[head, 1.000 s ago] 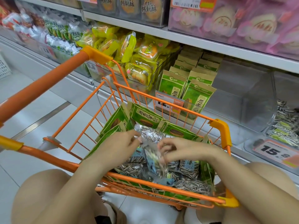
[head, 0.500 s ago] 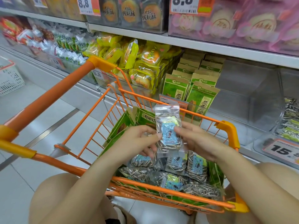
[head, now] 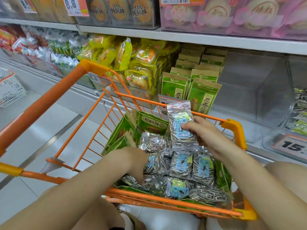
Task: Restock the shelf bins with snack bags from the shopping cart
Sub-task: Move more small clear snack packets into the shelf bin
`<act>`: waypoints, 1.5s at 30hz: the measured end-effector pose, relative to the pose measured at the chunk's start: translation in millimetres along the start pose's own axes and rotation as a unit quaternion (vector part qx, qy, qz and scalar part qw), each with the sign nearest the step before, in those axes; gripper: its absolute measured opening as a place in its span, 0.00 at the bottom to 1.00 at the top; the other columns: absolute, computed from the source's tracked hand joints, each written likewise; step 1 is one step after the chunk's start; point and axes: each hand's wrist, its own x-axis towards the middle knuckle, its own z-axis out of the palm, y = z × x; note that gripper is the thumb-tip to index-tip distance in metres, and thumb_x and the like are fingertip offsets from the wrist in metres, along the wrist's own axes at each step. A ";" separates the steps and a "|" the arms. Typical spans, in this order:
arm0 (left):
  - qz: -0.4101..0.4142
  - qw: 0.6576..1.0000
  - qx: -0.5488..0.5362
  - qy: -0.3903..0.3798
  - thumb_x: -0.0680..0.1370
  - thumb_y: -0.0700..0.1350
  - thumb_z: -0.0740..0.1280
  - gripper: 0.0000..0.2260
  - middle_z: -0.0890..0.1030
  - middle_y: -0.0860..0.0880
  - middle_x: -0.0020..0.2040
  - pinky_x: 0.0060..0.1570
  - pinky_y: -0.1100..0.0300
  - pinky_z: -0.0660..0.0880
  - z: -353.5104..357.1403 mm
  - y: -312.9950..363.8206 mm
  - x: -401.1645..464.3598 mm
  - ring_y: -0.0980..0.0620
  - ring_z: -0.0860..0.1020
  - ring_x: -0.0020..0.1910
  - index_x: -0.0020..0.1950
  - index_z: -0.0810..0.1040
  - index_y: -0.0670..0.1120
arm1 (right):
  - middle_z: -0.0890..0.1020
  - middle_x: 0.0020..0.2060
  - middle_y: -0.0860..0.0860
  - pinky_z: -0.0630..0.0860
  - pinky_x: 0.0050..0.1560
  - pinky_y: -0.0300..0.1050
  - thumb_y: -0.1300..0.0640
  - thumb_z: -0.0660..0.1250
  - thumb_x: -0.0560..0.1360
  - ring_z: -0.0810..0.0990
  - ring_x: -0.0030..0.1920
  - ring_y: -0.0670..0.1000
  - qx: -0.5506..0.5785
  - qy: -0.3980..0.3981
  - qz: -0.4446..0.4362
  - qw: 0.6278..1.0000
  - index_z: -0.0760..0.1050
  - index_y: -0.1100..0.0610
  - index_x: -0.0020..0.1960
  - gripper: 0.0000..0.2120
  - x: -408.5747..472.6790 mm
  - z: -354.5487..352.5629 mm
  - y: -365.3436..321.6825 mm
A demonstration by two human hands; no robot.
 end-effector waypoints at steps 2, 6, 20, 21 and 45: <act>0.002 0.998 -0.057 0.006 0.74 0.57 0.65 0.18 0.78 0.48 0.36 0.35 0.57 0.71 -1.8 -3.2 0.5 0.48 0.74 0.35 0.39 0.75 0.41 | 0.83 0.47 0.45 0.71 0.41 0.38 0.57 0.67 0.75 0.81 0.45 0.44 0.006 0.002 -0.002 1.000 0.75 0.50 0.51 0.06 0.5 -1.0 -0.1; -0.021 0.990 -0.090 0.108 0.75 0.63 0.61 0.25 0.77 0.48 0.36 0.38 0.56 0.75 -11.1 4.0 1.8 0.47 0.77 0.39 0.54 0.74 0.40 | 0.81 0.42 0.41 0.73 0.33 0.30 0.58 0.67 0.76 0.79 0.34 0.34 0.031 0.005 -0.004 1.000 0.73 0.46 0.46 0.06 1.8 -3.0 0.0; -0.005 0.963 0.019 0.268 0.71 0.72 0.57 0.32 0.75 0.54 0.36 0.29 0.62 0.74 -12.4 13.0 0.9 0.55 0.77 0.35 0.59 0.64 0.46 | 0.83 0.52 0.45 0.74 0.52 0.40 0.51 0.69 0.74 0.81 0.52 0.45 0.035 0.035 -0.032 0.998 0.76 0.50 0.57 0.12 -5.5 -1.6 0.5; -0.006 0.958 -0.068 0.279 0.70 0.72 0.58 0.29 0.75 0.55 0.37 0.29 0.64 0.74 -17.4 6.5 -8.2 0.58 0.77 0.35 0.56 0.64 0.48 | 0.82 0.52 0.44 0.73 0.51 0.39 0.50 0.69 0.75 0.80 0.53 0.45 0.037 0.044 -0.039 0.998 0.75 0.50 0.57 0.12 -5.9 -1.5 1.3; 0.079 0.690 -0.443 0.567 0.75 0.45 0.66 0.15 0.74 0.64 0.61 0.57 0.66 0.69 -50.6 55.0 -48.8 0.66 0.71 0.61 0.61 0.73 0.57 | 0.77 0.63 0.46 0.70 0.66 0.59 0.30 0.71 0.58 0.77 0.62 0.50 0.132 0.037 -0.068 0.988 0.65 0.45 0.69 0.44 -11.0 4.0 0.2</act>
